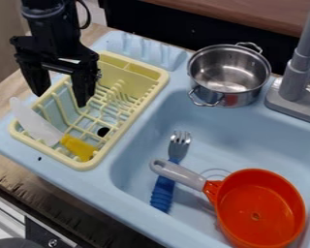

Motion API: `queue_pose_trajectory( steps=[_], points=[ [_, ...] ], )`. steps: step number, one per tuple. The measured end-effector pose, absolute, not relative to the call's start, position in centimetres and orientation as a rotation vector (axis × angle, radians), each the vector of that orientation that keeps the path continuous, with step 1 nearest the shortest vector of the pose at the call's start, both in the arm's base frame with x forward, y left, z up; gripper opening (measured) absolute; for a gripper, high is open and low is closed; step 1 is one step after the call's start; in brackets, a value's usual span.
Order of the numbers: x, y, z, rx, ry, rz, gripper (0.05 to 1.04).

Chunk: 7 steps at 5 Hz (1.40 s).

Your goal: Put the pan on top of the sink

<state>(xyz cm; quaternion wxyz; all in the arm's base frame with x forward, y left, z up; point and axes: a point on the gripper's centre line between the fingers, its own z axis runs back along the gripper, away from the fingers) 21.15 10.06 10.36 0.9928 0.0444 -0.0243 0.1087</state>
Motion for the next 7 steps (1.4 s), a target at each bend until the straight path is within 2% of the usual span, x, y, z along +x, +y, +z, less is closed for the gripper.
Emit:
queue_pose_trajectory(
  steps=[1, 3, 4, 6, 7],
  points=[
    [20.9, 9.9, 10.0, 0.079, -0.034, 0.225, 0.999],
    [20.7, 6.6, 11.2, 0.034, -0.074, 0.334, 0.999],
    [19.9, 3.6, 11.0, 0.009, -0.090, 0.444, 0.999],
    [18.3, -2.7, 10.2, -0.035, 0.012, 0.464, 0.999],
    [18.0, -4.2, 9.8, -0.076, 0.038, 0.462, 0.999]
  ],
)
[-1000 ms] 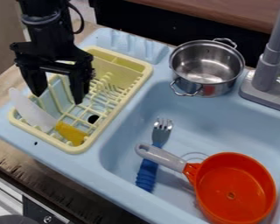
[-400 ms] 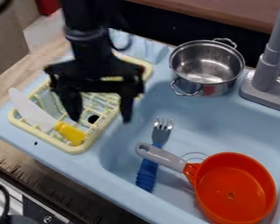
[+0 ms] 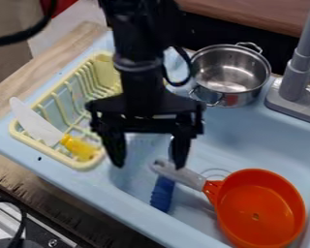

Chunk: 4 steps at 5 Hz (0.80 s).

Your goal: Put the pan on top of the sink

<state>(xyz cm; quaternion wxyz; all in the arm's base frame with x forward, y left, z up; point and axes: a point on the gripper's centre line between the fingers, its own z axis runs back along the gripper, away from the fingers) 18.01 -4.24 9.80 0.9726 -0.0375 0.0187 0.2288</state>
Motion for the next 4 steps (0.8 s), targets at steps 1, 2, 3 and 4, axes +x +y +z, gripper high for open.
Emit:
queue_pose_trajectory(
  steps=[1, 2, 3, 4],
  points=[
    [17.5, -5.4, 8.5, -0.114, -0.009, 0.448, 0.999],
    [18.3, -6.9, 8.2, -0.135, -0.062, 0.450, 0.999],
    [18.5, -8.5, 7.0, -0.129, -0.097, 0.463, 0.999],
    [18.3, -9.5, 6.0, -0.133, -0.063, 0.467, 0.999]
  ],
)
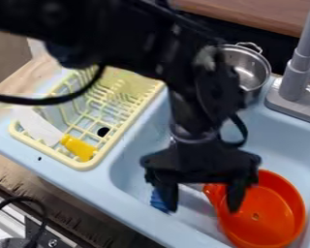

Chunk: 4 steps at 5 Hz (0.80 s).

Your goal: Put the pan on top of the sink

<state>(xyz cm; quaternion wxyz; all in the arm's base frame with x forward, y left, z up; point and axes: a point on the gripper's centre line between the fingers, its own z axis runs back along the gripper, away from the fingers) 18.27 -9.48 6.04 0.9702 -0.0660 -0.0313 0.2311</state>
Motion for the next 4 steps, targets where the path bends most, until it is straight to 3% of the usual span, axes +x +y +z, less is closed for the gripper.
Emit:
queue_pose_trajectory(
  steps=[2, 4],
  points=[
    [17.7, -11.0, 5.0, -0.176, 0.017, 0.514, 0.999],
    [17.9, -11.3, 3.6, -0.210, 0.003, 0.567, 0.952]
  ],
)
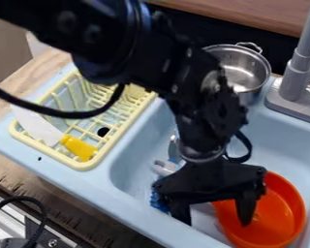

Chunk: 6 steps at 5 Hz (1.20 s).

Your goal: Put the pan on top of the sink

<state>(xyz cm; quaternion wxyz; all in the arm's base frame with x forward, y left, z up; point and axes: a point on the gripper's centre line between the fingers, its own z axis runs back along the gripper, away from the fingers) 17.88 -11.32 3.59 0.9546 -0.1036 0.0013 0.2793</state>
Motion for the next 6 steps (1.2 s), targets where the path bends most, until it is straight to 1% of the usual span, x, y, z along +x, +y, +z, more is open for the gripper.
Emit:
queue_pose_trajectory(
  steps=[1, 2, 3, 4, 5, 6],
  points=[
    [17.89, -11.51, 3.24, -0.201, 0.002, 0.579, 0.678],
    [17.77, -11.81, 3.01, -0.185, -0.009, 0.595, 0.381],
    [17.76, -11.72, 2.94, -0.167, -0.020, 0.612, 0.161],
    [17.93, -12.00, 2.82, -0.155, -0.079, 0.609, 0.059],
    [18.22, -11.82, 3.27, -0.162, -0.112, 0.626, 0.054],
    [18.33, -11.37, 3.67, -0.150, -0.130, 0.651, 0.054]
  ],
)
